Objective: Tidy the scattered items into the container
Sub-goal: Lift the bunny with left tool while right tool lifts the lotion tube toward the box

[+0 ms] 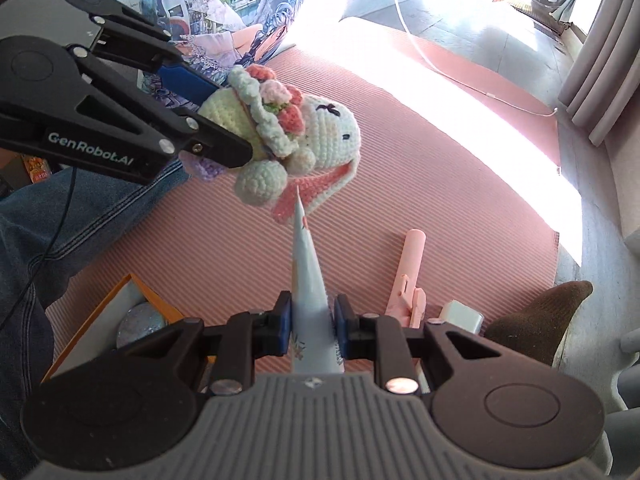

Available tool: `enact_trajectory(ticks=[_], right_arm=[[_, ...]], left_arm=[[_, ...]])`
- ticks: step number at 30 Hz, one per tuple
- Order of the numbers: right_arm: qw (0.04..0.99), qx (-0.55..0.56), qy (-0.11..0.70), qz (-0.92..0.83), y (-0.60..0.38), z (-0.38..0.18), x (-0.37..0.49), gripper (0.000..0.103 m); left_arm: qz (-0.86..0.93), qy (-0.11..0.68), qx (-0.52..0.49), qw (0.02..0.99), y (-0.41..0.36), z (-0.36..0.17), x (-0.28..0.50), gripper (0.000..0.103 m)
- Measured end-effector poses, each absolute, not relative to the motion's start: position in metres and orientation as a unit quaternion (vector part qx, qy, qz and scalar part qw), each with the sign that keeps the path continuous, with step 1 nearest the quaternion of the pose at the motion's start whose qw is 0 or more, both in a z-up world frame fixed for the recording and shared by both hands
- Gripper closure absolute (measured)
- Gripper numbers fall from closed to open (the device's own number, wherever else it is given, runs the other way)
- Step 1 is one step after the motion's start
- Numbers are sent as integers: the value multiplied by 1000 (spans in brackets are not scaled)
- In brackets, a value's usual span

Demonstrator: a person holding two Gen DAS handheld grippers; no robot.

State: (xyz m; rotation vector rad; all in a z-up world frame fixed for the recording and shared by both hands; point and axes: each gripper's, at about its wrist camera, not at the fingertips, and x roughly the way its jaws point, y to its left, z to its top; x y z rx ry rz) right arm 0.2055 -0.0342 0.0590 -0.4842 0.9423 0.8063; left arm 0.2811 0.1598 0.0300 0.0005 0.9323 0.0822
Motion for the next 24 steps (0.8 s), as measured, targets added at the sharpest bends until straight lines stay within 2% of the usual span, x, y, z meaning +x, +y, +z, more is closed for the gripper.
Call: enact_trajectory(ticks=[3, 8, 11, 18, 24], right_arm=[[797, -208, 435, 363, -49, 66, 168, 79], [814, -156, 441, 345, -101, 59, 164, 79], [821, -119, 446, 335, -91, 45, 165, 79], [824, -15, 474, 311, -124, 21, 130, 79], [819, 39, 502, 275, -156, -5, 109, 79]], left_arm=[[46, 440, -1, 897, 144, 45, 252, 58], [62, 424, -30, 903, 118, 59, 206, 58], [72, 409, -57, 908, 105, 60, 180, 58], [87, 360, -120, 921, 79, 46, 129, 58], [64, 369, -183, 909, 49, 15, 119, 58]])
